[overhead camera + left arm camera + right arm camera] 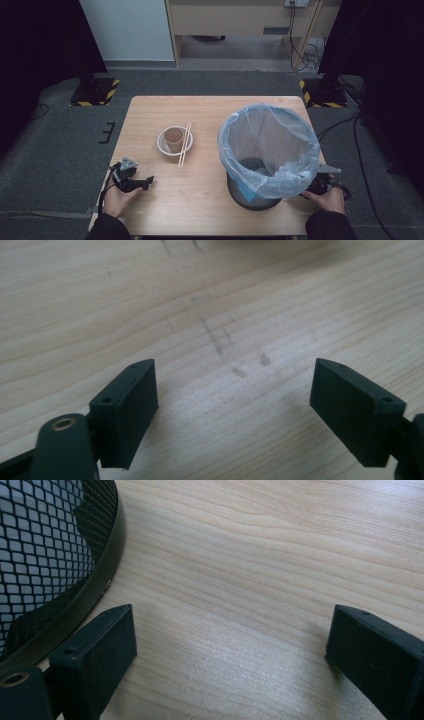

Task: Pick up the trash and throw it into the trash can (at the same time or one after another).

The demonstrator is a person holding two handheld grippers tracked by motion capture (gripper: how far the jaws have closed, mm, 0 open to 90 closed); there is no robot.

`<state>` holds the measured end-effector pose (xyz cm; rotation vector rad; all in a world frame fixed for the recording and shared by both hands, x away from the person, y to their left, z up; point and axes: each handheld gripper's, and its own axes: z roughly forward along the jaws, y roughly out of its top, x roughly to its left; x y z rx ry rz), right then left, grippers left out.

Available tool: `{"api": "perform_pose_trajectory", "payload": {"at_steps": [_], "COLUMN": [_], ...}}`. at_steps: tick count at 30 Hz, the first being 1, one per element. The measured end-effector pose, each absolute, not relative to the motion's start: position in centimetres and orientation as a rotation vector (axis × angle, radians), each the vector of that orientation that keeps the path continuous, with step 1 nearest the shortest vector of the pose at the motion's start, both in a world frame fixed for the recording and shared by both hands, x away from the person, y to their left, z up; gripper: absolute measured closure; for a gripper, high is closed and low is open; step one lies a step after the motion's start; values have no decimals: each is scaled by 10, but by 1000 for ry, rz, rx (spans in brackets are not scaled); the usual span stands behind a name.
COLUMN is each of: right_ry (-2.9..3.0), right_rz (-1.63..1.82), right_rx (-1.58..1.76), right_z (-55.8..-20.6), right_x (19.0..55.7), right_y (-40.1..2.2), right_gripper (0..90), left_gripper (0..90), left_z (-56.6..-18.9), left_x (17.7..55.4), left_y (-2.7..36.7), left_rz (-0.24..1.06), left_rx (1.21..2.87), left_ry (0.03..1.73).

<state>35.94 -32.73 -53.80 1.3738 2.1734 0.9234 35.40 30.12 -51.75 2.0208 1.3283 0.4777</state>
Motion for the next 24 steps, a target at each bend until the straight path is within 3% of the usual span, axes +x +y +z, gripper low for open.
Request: {"api": "perform_pose_trajectory", "payload": {"at_steps": [10,24], "right_ry": [2171,2174], "right_rz": [928,929], "right_rx": [1367,1364], "right_z": [-538,-538], "right_x": [358,358], "right_y": [-329,-329], "right_gripper": [64,63], "left_gripper": [239,300], "left_z": [-483,-455], "left_x": [343,339], "left_y": [305,308], "left_rz": [566,646], "left_rx": [1780,1598], "left_ry": [1312,1278]}}
